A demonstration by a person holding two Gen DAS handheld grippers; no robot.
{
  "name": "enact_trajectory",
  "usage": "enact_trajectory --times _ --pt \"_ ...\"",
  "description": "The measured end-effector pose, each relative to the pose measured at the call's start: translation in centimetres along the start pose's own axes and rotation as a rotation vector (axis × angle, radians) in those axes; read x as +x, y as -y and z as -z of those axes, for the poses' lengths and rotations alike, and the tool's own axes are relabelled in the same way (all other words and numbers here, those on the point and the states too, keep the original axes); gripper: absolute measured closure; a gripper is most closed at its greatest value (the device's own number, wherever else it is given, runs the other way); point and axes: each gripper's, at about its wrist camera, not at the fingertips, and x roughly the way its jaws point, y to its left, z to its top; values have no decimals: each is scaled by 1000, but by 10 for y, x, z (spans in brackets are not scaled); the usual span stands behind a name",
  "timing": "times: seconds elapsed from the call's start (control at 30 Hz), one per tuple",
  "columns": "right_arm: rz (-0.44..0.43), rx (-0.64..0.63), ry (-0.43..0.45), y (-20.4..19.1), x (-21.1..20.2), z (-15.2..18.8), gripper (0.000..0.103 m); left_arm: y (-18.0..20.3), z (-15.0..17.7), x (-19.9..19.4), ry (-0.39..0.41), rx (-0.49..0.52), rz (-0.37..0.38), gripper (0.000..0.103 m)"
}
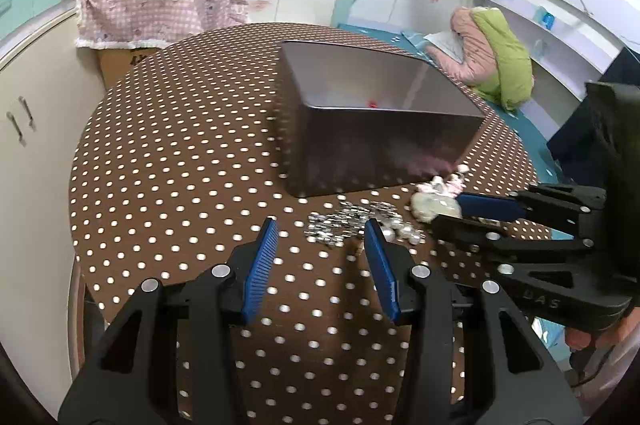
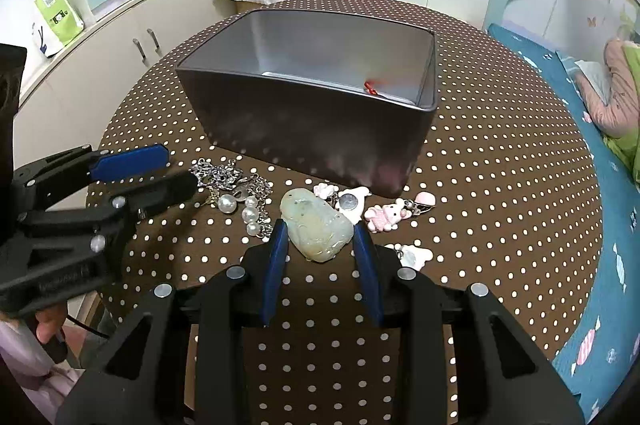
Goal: Organize jewelry
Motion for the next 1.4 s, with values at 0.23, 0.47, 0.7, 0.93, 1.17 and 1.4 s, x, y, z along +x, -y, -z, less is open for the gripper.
enact_trajectory --times 0.23,0.47,0.7,0.93,1.17,1.4 --pt "-11 2 2 2 0 0 71 -8 -6 8 -11 -17 -37 62" --pt "-2 -10 14 1 0 1 71 4 -12 17 -25 50 -119 99" --pt "-3 0 17 2 0 2 71 -7 -14 3 6 6 -78 99" --pt "-6 28 21 6 -5 3 72 -11 -25 -24 71 -13 -47 99" --pt "-5 44 42 9 -15 1 73 -11 -39 -43 121 -9 -33 102" --pt "-9 45 38 7 -15 1 74 -5 -47 -58 168 8 -9 103"
